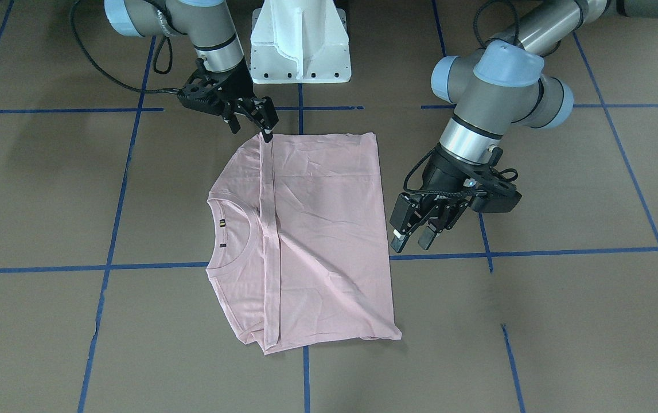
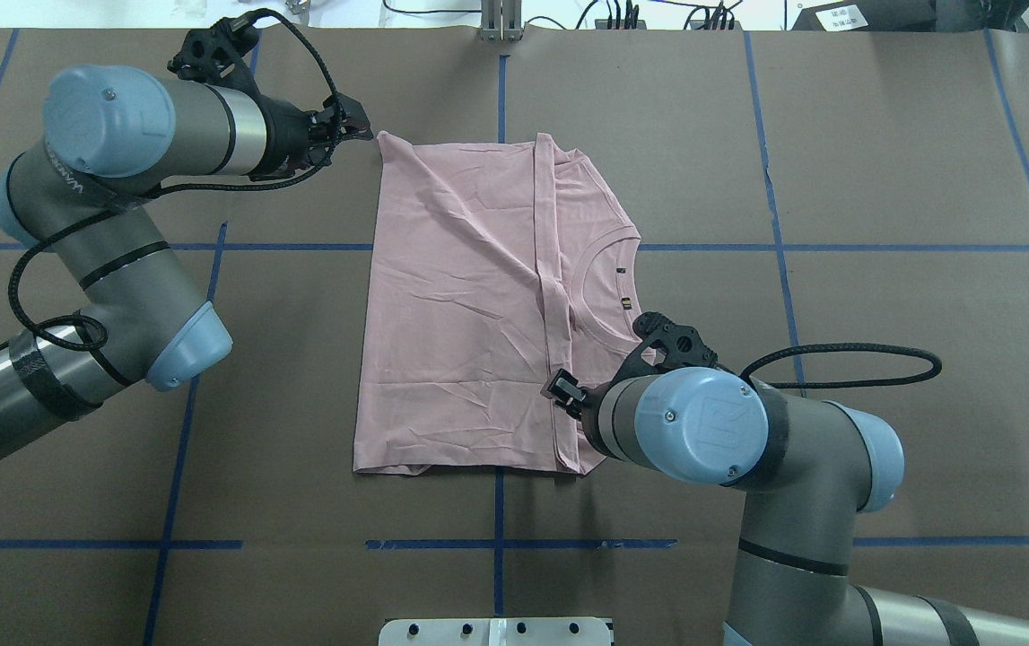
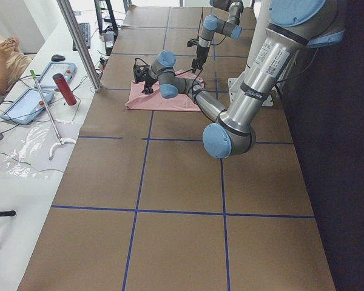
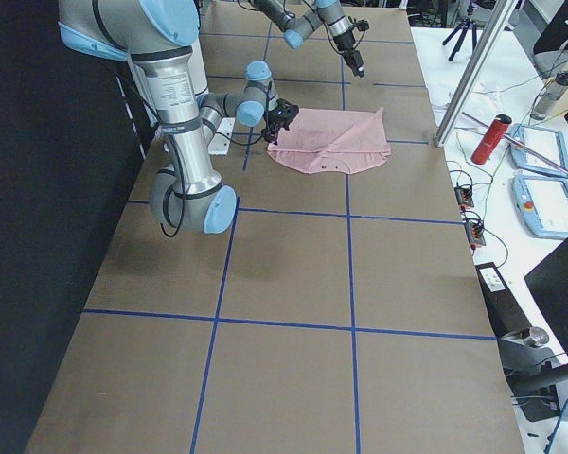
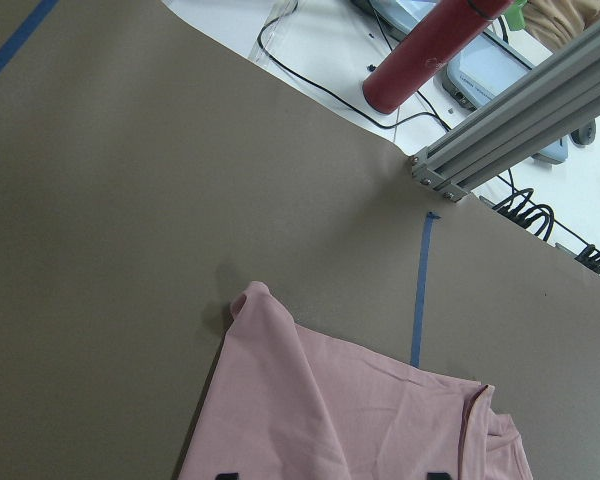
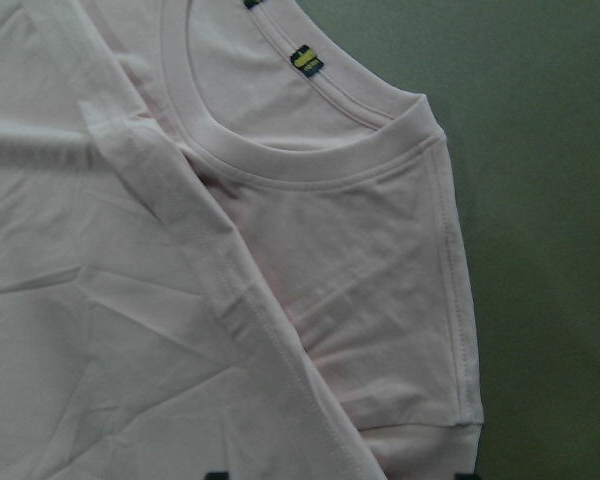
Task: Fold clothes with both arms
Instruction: 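Move the left gripper to the near edge beside the right gripper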
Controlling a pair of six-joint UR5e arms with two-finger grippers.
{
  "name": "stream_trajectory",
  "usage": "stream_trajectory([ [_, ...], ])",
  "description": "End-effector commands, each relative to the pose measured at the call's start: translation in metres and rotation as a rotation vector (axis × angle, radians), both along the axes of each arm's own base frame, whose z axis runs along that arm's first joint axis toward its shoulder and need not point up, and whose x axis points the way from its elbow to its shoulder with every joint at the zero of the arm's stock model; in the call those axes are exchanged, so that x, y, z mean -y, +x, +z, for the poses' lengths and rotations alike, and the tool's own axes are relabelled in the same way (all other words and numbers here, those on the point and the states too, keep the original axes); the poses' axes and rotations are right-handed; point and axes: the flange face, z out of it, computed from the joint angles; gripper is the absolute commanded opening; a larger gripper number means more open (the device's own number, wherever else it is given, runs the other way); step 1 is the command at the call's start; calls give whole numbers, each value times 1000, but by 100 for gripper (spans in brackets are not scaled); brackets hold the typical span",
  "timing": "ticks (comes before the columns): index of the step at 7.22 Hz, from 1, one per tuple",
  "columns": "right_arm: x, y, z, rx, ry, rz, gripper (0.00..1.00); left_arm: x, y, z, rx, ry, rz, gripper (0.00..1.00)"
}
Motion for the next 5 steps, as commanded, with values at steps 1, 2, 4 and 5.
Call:
stream_trajectory([
  [1,-8,-33,19,-37,-69,28,74,-1,0,-3,-5,-2,-1,70],
  [2,-12,-40,27,-50,-93,34,71,-1,0,-2,1,-8,-1,70],
  [4,-22,-47,33,-61,-107,26,70,-3,-2,-7,-5,-2,-1,70],
  [5,-22,-49,32,-61,-107,26,64,-3,-2,-6,-1,-6,-1,70],
])
